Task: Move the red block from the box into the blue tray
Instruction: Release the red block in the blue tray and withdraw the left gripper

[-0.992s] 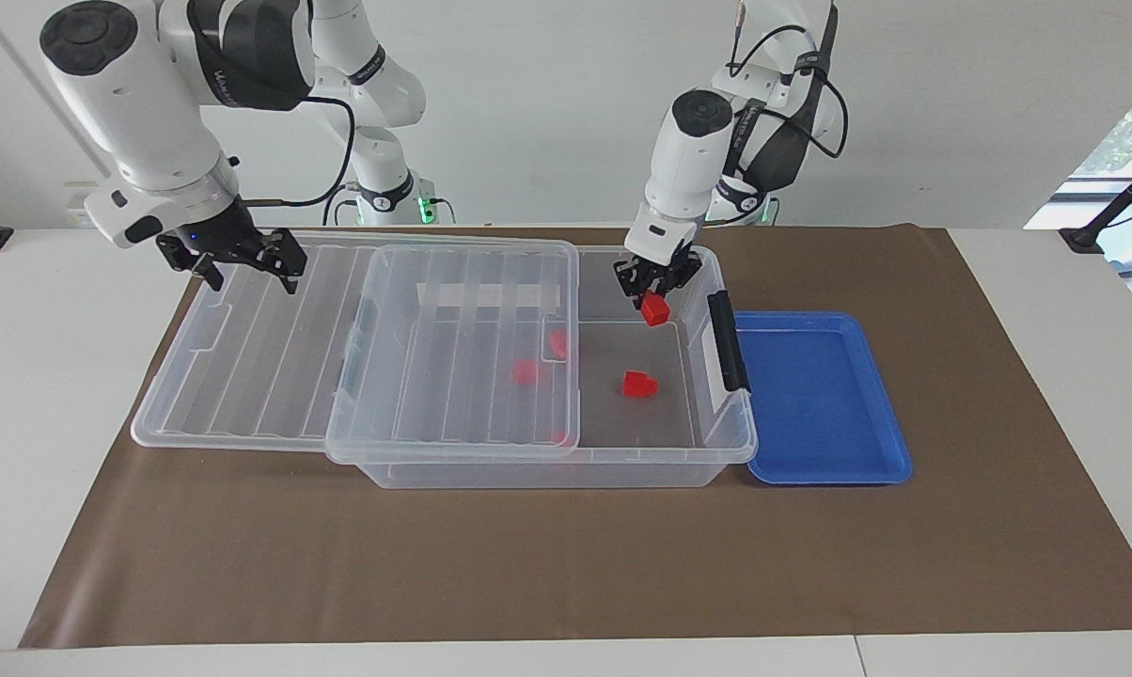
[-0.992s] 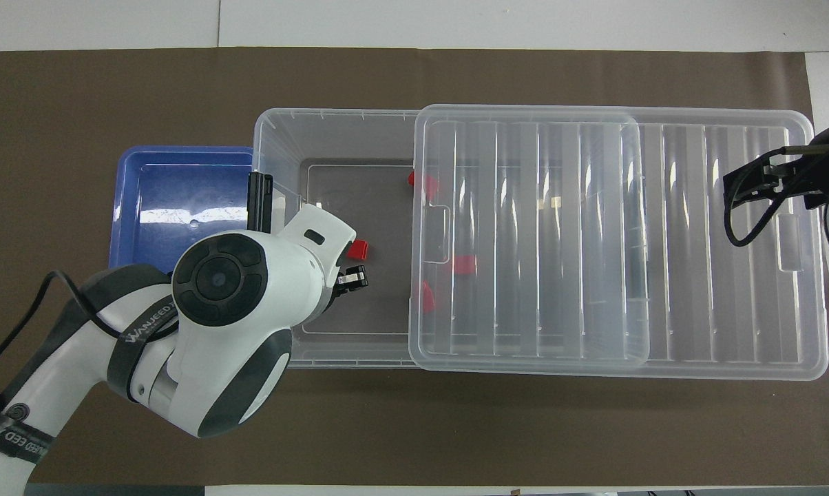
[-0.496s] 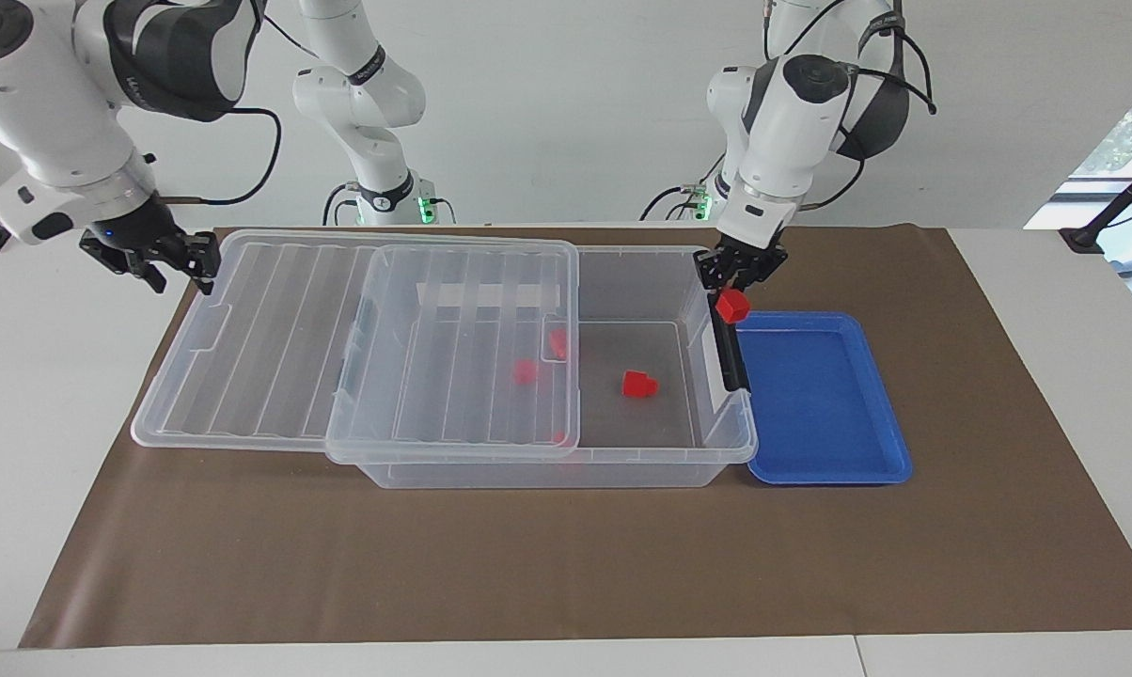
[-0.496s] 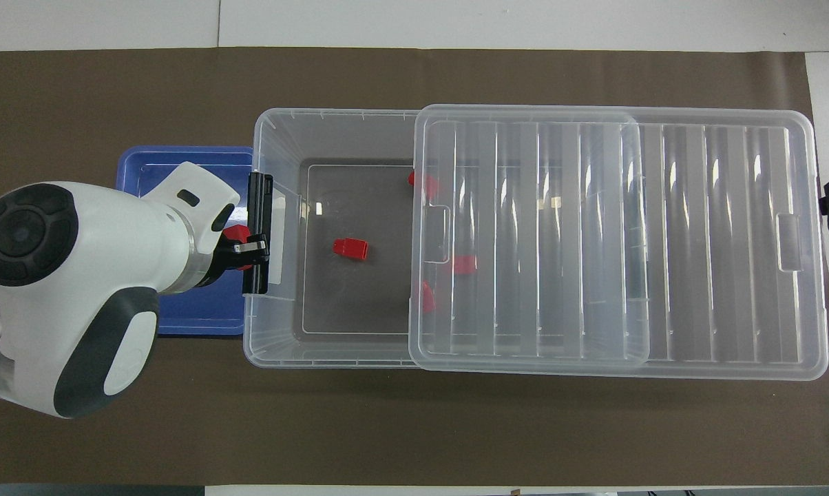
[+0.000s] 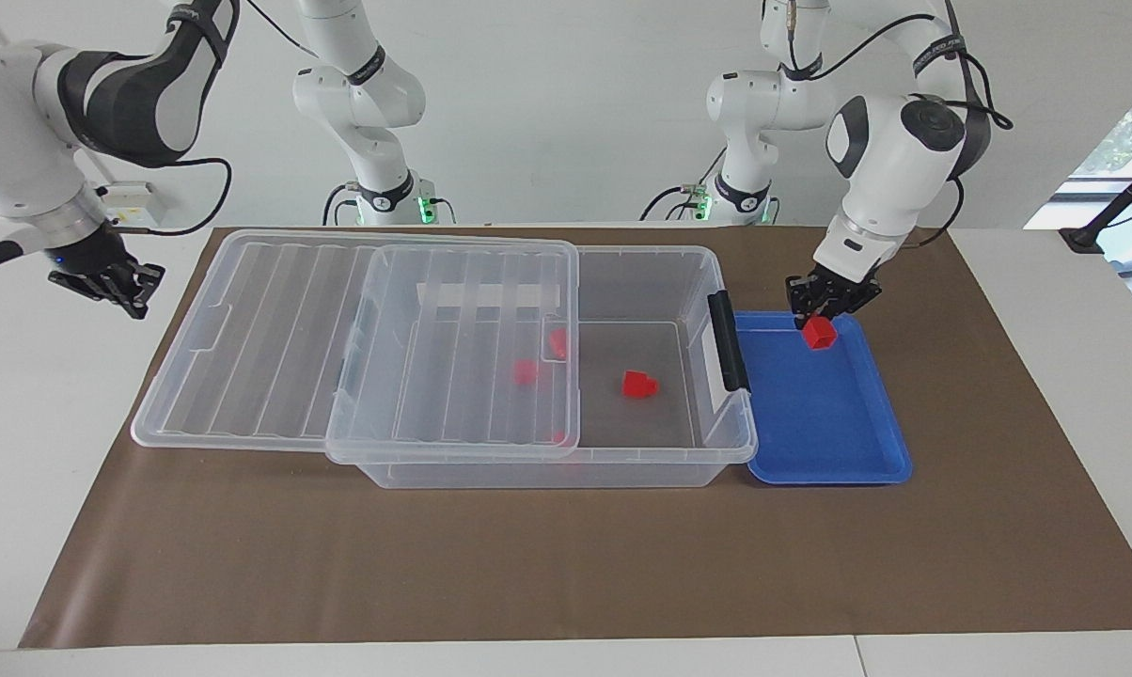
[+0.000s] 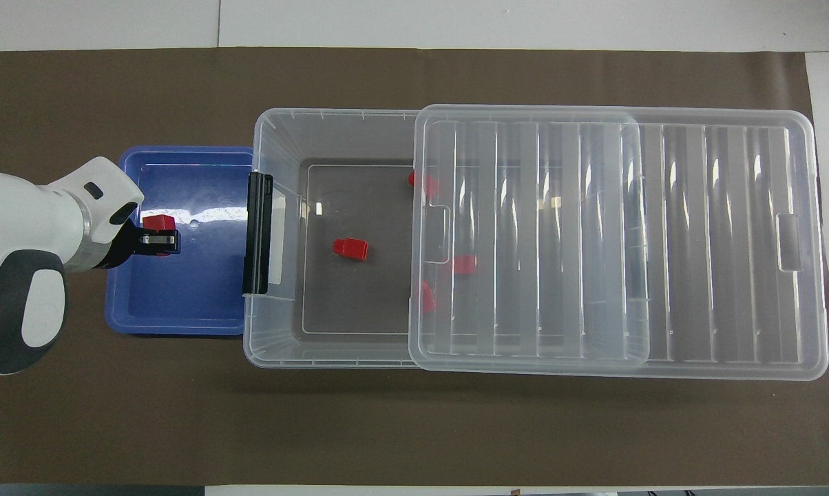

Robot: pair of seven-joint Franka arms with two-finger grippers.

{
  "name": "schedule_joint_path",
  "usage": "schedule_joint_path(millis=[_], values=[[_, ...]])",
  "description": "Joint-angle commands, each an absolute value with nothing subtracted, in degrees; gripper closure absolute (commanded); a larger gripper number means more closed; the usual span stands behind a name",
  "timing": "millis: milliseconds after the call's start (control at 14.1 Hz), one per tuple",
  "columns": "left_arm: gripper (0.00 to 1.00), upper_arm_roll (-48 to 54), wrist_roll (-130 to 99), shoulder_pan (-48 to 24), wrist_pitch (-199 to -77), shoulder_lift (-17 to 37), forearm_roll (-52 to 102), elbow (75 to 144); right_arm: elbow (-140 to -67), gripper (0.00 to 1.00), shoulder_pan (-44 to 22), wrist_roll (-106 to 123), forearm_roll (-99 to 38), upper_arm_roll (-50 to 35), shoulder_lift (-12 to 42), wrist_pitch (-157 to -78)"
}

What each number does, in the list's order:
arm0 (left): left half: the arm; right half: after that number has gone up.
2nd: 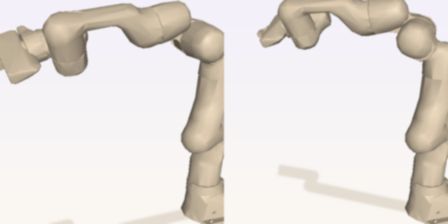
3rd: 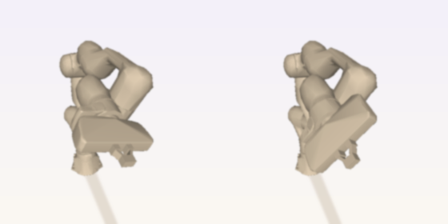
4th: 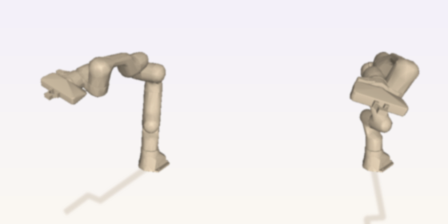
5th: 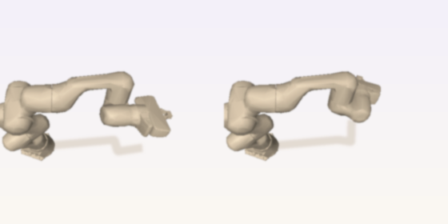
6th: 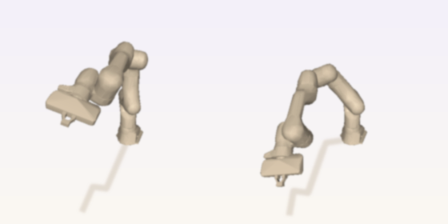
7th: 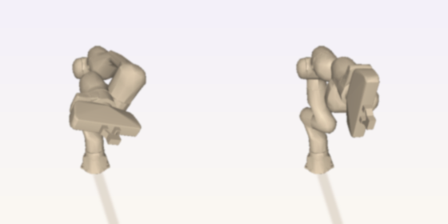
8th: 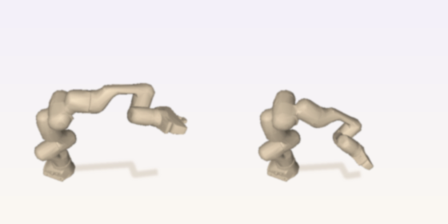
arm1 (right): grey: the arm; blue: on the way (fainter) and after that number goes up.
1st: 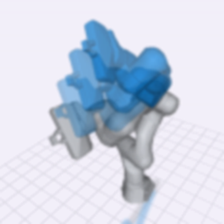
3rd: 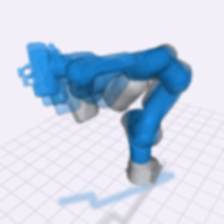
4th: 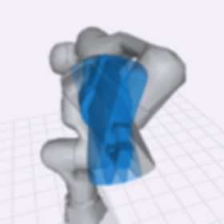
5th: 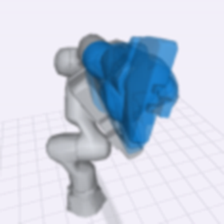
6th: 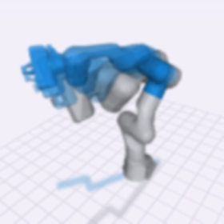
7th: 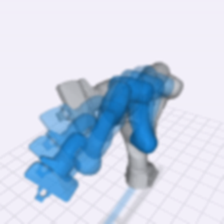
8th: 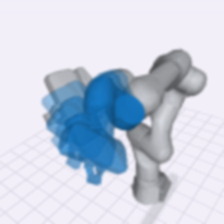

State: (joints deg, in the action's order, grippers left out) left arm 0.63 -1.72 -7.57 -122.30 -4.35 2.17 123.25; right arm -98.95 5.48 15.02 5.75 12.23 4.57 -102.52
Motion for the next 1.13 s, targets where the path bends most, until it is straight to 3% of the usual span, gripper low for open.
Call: schedule_joint_path(millis=[0,496,567,638,1063], values=[[1.0,1.14,3.76,-5.63,-129.17,1.82,1.49,124.01,-103.44,1.0,5.45,16.17,5.98,13.09,2.64,-104.41],[1.0,1.23,8.88,-4.22,-140.71,12.21,1.49,124.8,-108.19,1.0,5.54,15.91,5.45,12.57,1.41,-108.98],[0.74,1.23,8.44,-4.13,-139.84,12.13,1.49,124.46,-108.28,1.0,5.54,15.56,5.45,11.7,1.41,-109.07],[0.01,1.23,8.52,-4.13,-139.75,11.87,1.49,124.28,-108.46,1.0,5.54,15.21,5.36,11.08,1.32,-109.16],[0.0,1.23,8.0,-4.74,-125.64,4.32,1.49,117.01,-109.25,1.0,5.36,14.33,4.31,9.76,1.23,-109.42]])
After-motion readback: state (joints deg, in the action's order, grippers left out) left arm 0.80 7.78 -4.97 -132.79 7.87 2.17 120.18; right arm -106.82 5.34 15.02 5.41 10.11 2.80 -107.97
